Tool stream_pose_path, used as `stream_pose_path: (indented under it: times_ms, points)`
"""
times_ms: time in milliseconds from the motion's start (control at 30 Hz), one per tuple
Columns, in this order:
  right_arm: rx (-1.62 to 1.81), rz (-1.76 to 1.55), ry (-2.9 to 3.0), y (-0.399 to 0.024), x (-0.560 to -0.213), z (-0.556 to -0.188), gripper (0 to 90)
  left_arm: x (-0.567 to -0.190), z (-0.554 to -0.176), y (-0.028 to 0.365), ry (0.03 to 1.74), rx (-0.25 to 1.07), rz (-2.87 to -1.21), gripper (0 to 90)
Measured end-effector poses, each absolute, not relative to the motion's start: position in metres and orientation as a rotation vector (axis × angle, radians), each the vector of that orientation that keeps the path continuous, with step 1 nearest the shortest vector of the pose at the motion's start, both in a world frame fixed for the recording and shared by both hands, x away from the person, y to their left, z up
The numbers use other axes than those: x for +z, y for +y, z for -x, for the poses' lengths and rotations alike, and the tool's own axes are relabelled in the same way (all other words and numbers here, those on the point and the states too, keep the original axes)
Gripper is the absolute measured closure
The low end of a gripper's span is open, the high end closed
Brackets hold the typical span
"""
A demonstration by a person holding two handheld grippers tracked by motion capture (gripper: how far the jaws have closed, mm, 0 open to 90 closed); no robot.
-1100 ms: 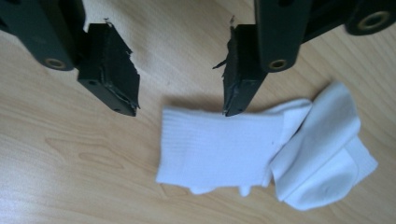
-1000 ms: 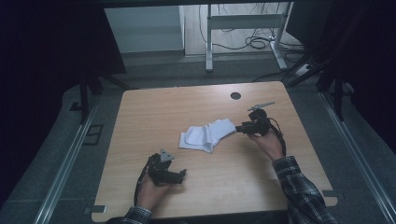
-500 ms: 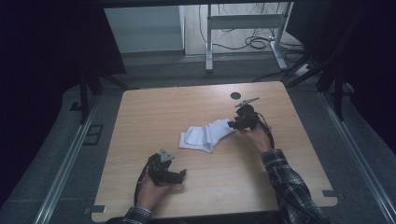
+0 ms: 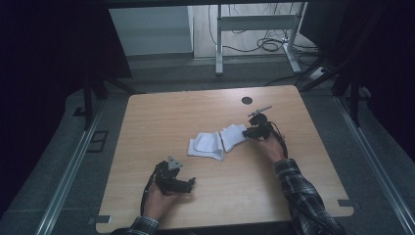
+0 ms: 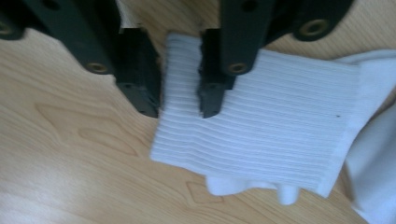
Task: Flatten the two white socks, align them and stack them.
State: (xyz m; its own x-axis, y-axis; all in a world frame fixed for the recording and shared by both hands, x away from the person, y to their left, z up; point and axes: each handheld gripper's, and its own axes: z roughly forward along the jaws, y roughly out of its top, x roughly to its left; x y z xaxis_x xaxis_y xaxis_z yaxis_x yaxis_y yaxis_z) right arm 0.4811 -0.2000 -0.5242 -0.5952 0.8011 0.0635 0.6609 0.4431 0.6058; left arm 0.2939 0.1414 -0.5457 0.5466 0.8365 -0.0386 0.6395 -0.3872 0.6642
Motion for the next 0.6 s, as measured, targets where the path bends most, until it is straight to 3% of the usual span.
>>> stream_pose_path:
  times_ms: [200,367,600]
  points:
    - [0.858,-1.316,2.453,-0.208,-0.522,-0.475,81.9,-0.546,-0.294,0.141,1.184,0.403,-2.150,0.6]
    - [0.805,-1.271,2.452,-0.213,-0.517,-0.468,82.8,-0.546,-0.294,0.141,1.184,0.403,-2.150,0.6]
    - [0.919,-1.262,2.437,-0.218,-0.476,-0.458,82.7,-0.546,-0.294,0.141,1.184,0.403,-2.150,0.6]
